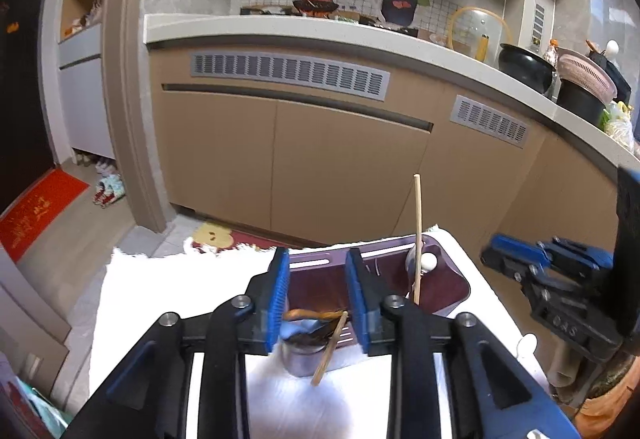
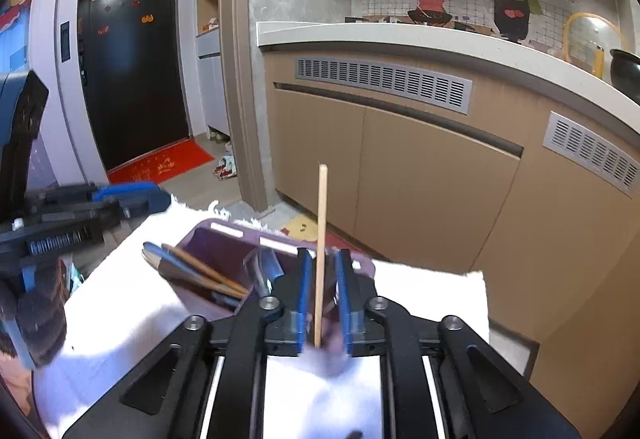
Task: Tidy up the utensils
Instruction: 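Carry both chopsticks over the purple caddy, lower them in and open both grippers, then move the left gripper to the dark spoon while the right reaches the white spoon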
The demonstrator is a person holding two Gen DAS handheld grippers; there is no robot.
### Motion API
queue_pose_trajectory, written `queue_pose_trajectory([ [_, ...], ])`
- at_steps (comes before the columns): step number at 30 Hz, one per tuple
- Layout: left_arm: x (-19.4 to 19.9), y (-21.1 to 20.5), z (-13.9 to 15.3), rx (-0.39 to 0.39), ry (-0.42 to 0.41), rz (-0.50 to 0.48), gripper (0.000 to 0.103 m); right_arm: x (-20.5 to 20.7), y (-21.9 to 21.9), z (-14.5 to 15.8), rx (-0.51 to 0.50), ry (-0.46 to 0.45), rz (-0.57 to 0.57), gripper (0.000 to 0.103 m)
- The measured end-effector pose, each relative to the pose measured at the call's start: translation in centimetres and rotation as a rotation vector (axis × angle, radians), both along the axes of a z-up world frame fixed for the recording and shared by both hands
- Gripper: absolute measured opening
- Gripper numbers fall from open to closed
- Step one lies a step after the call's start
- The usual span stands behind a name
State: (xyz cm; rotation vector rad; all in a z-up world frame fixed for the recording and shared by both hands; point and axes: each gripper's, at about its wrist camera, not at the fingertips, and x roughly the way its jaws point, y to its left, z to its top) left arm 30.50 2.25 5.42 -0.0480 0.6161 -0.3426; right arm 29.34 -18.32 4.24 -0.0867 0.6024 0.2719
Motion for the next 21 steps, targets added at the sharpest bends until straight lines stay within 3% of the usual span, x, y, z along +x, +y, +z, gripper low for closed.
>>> queue_pose_trajectory([
  [5, -2.3, 1.1, 0.4, -0.009, -0.024, 0.033, 0.038, -3.6, -1.2, -1.3, -0.027, 0.022, -0.026, 0.031],
  [8, -4.1, 0.7, -0.1, -0.01, 0.0, 0.006, 0.046, -5.8, -2.5, -2.4, -0.039, 0.05, -0.066, 0.036],
  [13, -6.5, -3.0, -2.6, 0.001, 0.114, -0.144, 0.051, -9.3, -5.7, -4.9, -0.017, 0.135, -0.164, 0.037],
  [17, -8.2, -8.8, -6.2, 0.034, 0.256, -0.322, 0.053, -11.6, -8.5, -6.4, 0.004, 0.173, -0.244, 0.037],
  [21, -8.7, -14.1, -9.2, 0.09, 0.324, -0.422, 0.053, -13.7, -10.8, -7.1, 0.014, 0.184, -0.303, 0.037],
])
